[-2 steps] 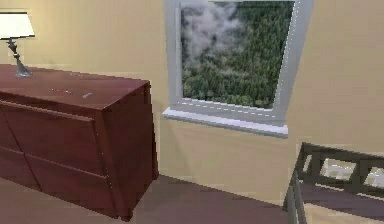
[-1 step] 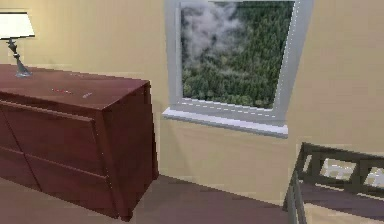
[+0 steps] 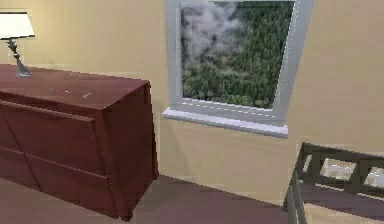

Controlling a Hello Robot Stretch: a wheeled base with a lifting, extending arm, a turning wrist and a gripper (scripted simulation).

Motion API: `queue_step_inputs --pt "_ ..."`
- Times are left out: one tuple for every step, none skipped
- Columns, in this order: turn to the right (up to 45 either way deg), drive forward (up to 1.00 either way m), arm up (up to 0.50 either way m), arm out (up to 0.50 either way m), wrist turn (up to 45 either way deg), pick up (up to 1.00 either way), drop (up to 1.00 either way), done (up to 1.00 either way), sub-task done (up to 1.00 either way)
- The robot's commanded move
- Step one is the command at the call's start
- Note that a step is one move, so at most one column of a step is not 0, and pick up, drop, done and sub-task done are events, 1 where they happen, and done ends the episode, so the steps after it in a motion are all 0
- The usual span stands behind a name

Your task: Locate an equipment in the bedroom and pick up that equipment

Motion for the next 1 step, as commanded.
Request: queue_step_inputs --pt "0.0 0.0 0.0 0.0 0.0 0.0 0.0 1.0 0.0"
